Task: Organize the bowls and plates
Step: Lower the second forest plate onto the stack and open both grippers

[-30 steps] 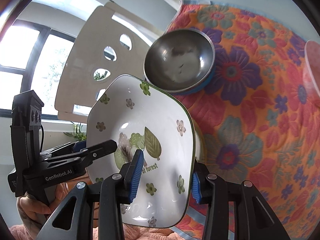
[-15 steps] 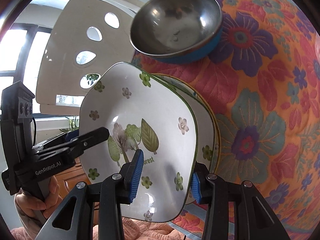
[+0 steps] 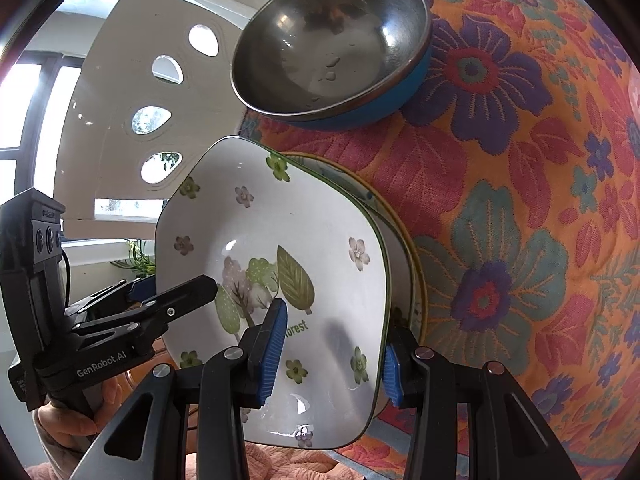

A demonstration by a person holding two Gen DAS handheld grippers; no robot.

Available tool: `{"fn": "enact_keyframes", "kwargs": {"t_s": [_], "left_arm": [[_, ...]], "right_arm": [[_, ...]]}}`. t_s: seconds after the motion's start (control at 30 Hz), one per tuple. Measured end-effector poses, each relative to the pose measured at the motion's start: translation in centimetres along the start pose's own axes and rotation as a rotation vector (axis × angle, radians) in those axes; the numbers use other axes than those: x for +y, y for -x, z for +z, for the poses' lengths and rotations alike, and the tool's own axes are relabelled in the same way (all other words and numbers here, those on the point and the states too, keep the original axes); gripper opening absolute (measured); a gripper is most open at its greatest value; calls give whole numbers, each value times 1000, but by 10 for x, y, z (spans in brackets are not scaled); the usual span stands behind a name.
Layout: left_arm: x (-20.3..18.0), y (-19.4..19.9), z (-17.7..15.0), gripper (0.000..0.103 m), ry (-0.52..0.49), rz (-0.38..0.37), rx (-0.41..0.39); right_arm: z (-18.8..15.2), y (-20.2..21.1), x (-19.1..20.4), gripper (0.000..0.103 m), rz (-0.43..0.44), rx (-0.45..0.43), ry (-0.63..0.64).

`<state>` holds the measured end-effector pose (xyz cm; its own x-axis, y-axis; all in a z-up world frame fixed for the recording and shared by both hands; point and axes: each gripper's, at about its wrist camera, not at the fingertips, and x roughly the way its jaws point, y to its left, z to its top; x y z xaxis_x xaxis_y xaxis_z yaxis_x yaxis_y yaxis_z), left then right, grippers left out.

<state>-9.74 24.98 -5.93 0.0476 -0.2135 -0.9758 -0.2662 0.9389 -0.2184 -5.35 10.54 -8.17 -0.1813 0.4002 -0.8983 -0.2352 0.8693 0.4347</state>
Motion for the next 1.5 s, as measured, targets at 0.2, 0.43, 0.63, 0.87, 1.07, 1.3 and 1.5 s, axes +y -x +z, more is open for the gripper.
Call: {"fn": "enact_keyframes", "kwargs": {"t_s": [0.2, 0.43, 0.63, 0.87, 1.07, 1.3, 1.5], "left_arm": [[0, -1, -2, 53, 10, -3, 4], [-2, -1, -3, 53, 24, 1, 2], [0, 2, -2, 53, 38, 7, 6], [0, 3, -2, 53, 58, 13, 8], [1, 9, -2, 53, 72, 14, 6], [-2, 18, 1, 53, 98, 22, 4], [-7, 35, 9, 54, 106, 14, -23]], "right_arm": [[1, 2, -4, 42, 12, -7, -11], [-2, 1, -4, 42, 13, 4, -9], [-5, 8, -12, 42, 37, -8, -30], [-6, 14, -16, 42, 31, -13, -26], [-8, 15, -16, 42, 33, -16, -26], [-9, 26, -24, 42, 46, -31, -32], [-8, 49, -28, 42, 74, -70, -23]]}}
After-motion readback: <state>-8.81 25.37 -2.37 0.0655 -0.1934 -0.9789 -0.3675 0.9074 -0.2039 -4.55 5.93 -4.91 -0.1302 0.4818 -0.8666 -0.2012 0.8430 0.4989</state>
